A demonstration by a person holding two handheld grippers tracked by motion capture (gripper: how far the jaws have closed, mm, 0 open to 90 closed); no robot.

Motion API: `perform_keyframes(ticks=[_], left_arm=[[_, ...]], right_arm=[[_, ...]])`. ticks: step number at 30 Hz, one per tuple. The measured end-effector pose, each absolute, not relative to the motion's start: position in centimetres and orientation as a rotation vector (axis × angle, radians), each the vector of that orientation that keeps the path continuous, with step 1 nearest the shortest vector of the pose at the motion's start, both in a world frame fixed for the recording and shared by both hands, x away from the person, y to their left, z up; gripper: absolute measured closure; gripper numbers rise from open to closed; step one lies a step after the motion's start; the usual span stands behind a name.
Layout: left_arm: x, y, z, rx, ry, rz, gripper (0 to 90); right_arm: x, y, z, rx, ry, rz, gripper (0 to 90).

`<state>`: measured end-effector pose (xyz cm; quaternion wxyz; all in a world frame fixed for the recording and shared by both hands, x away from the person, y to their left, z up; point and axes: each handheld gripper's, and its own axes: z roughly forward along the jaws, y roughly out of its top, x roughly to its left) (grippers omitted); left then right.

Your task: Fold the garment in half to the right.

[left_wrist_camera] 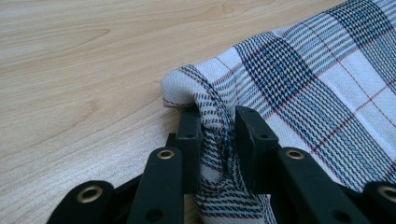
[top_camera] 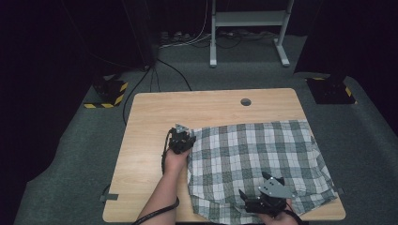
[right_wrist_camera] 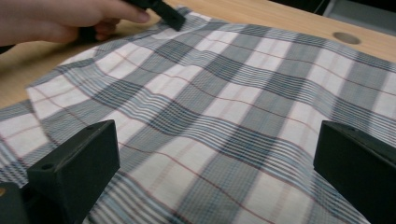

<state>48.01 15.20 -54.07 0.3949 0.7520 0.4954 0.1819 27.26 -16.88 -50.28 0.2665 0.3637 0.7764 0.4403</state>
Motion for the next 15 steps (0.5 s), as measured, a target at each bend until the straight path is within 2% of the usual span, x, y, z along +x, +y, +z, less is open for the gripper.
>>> perform_keyframes(ticks=[15], left_arm=[[48.2,15.5,-54.1,1.892,1.26,0.438,71.8]], right_arm=[[25.9,-9.3,-50.3,0.914,2.204,1.198,1.8]])
